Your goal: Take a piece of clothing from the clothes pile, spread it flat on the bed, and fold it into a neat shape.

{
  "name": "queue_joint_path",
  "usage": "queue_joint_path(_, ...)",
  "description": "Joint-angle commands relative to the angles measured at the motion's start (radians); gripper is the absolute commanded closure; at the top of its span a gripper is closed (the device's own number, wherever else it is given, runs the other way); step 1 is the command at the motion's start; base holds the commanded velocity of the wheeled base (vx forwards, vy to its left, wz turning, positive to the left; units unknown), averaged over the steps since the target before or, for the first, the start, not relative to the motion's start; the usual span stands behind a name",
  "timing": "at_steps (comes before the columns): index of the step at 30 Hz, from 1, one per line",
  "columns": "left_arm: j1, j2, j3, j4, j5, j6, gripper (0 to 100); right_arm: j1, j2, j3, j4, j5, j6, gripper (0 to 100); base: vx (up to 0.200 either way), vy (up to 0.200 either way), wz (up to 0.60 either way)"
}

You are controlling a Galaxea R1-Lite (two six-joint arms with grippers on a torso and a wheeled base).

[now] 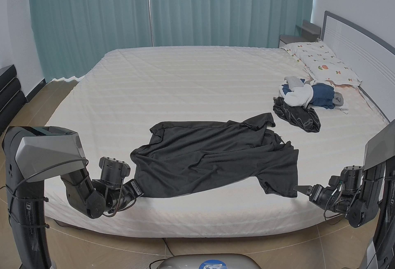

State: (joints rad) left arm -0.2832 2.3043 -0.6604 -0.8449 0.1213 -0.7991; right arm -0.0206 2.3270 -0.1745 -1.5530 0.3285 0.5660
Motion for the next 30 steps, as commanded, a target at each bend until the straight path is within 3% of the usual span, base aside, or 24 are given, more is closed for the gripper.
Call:
queue_joint_path(1, 0.038, -0.040, 0.031, 0.000, 0.000, -0.005, 100, 0.038, 0.043, -0.039, -0.009, -0.023, -0.001, 0, 0.000, 0.000, 0.00)
queue_joint_path(6, 0.081, -0.082, 0.079, -0.003, -0.017, -0.008, 100, 0.085, 0.075, -0.106, 0.011, -0.105, -0.003, 0, 0.000, 0.000, 0.00)
queue_joint_path(13, 0.095, -0.085, 0.094, -0.013, -0.032, -0.009, 100, 0.093, 0.087, -0.171, 0.085, -0.123, -0.001, 0, 0.000, 0.000, 0.00)
queue_joint_path(19, 0.068, -0.074, 0.062, -0.011, -0.118, -0.037, 100, 0.090, 0.080, -0.172, 0.086, -0.121, -0.001, 0, 0.000, 0.000, 0.00)
queue_joint_path(20, 0.059, -0.071, 0.059, -0.011, -0.121, -0.038, 0, 0.090, 0.078, -0.171, 0.086, -0.121, -0.001, 0, 0.000, 0.000, 0.00)
queue_joint_path(30, -0.004, -0.008, -0.036, 0.000, -0.107, -0.020, 0, 0.093, 0.077, -0.178, 0.085, -0.120, -0.001, 0, 0.000, 0.000, 0.00)
